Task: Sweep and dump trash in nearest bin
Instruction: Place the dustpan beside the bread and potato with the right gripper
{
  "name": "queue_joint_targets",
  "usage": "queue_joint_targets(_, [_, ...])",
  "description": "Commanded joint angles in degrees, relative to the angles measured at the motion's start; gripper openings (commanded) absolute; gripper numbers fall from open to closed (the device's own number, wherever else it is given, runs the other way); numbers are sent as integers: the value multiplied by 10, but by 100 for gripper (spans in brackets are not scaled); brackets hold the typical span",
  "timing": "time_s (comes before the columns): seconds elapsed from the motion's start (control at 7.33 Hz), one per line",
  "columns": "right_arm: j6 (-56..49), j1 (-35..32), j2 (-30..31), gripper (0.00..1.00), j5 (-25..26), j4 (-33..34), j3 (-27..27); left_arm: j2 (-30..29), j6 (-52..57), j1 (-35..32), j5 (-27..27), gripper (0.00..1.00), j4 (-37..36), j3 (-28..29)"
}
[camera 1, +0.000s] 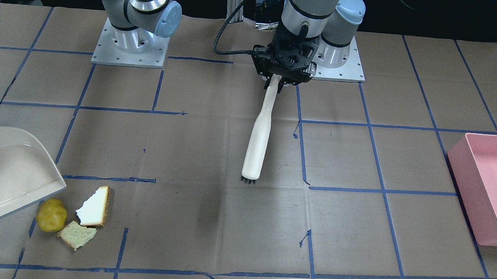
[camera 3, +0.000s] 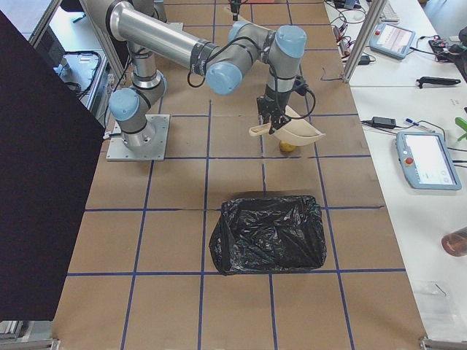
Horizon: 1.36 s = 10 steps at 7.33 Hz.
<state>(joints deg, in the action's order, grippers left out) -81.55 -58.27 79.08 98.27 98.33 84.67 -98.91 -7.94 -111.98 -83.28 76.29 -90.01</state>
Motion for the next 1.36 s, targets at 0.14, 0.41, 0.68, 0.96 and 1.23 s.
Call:
queue_joint_targets(0.14, [-293,16,-48,2,25,132,1,-167,-38,-72,-36,0,-32,179])
queue_joint_targets(0.41, [-340,25,-84,2,24,171,2,-236,-129,-99,-71,0,-32,249])
queue_joint_targets(0.68, [-373,26,-133,2,26,228,2,-278,-149,-110,-64,0,-46,288])
queue_joint_targets(0.96, [-376,25,-155,2,24,241,5,-327,-150,-130,-72,0,-63,326])
queue_joint_targets(1.23, [-380,25,-165,2,19,240,6,-335,-153,-140,-81,0,-55,324])
